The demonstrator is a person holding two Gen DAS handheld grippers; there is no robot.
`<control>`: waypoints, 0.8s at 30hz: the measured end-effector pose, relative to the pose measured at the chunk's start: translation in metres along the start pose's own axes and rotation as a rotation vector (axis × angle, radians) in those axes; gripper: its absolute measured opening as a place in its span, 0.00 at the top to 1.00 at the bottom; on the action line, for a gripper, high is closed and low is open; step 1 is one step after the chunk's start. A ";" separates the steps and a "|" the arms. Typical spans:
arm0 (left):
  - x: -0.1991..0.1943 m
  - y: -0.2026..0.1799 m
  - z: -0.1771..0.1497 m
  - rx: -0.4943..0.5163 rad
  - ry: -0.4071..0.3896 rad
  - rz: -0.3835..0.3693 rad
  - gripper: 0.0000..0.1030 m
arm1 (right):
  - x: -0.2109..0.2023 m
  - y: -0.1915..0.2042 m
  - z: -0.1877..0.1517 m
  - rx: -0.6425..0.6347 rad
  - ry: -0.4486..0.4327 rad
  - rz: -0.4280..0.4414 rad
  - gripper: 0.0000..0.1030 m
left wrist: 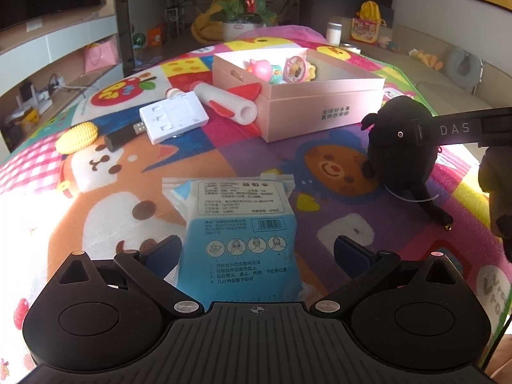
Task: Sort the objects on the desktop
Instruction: 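Lift the wipes packet with the left gripper while the right gripper holds the plush toy, then lower the wipes packet into the pink box with the left gripper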
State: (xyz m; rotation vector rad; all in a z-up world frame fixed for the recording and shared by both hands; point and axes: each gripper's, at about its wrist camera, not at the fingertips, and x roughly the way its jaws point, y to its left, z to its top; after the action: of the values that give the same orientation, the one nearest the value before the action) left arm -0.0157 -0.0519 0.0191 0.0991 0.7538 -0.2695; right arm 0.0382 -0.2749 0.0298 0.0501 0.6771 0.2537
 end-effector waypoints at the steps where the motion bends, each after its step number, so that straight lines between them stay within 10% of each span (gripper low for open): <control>1: 0.000 -0.001 0.000 0.006 0.002 0.006 0.00 | -0.002 0.002 0.000 -0.010 0.004 0.006 0.36; 3: -0.003 -0.002 0.001 0.017 -0.001 0.017 0.04 | -0.009 0.006 -0.001 -0.032 0.016 0.033 0.36; 5: -0.006 -0.006 0.002 0.042 0.002 0.042 0.38 | -0.019 0.010 -0.002 -0.048 0.012 0.054 0.36; 16: -0.063 -0.045 0.027 0.203 -0.191 -0.005 0.40 | -0.102 0.020 0.015 -0.108 -0.169 0.066 0.36; 24: -0.045 -0.056 0.120 0.197 -0.376 -0.042 0.40 | -0.140 0.010 0.065 -0.152 -0.412 -0.060 0.36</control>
State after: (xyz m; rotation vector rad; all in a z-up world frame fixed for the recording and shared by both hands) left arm 0.0163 -0.1184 0.1376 0.2128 0.3548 -0.3894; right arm -0.0280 -0.2978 0.1676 -0.0622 0.2479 0.2279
